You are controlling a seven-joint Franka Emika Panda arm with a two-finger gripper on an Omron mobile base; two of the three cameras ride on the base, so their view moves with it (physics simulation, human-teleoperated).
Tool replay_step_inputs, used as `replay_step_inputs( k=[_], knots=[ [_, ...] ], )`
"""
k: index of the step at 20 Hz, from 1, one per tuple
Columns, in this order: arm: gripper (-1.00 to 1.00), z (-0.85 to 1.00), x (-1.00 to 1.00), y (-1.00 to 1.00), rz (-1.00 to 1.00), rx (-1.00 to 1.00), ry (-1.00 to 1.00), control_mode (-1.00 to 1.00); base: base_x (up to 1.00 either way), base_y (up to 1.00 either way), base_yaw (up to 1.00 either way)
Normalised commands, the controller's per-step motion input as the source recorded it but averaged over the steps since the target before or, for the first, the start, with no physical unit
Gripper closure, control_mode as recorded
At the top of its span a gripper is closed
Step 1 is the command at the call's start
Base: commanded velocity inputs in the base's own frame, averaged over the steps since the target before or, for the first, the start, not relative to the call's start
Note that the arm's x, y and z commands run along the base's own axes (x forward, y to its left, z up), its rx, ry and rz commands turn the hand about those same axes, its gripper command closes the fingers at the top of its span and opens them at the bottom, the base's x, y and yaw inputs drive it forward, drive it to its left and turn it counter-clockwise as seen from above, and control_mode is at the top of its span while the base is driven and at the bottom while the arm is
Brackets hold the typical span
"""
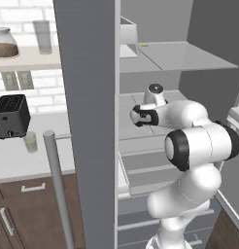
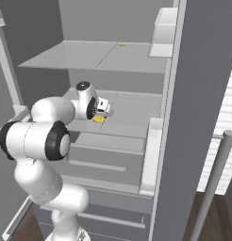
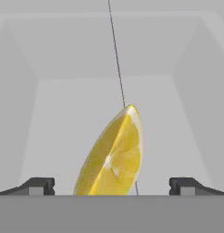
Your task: Grab a lemon wedge from the fridge and one ice cube from the ice bowl, and put them in the glass of lemonade.
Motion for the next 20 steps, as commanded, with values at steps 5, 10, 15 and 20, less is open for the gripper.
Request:
replay_step_inputs(
  k=[5,10,15,20],
  knots=[
    [-1.0,-0.05,0.23,0.0,0.0,0.0,0.0,-1.0,0.0,0.0,0.0],
    [-1.0,-0.06,0.04,-0.03,-0.01,0.0,0.0,-1.0,0.0,0.0,0.0],
    [-1.0,-0.03,0.08,0.0,-0.1,0.0,0.0,-1.0,0.0,0.0,0.0],
    [-1.0,0.0,0.11,0.0,-0.09,0.0,0.0,-1.0,0.0,0.0,0.0]
  ],
)
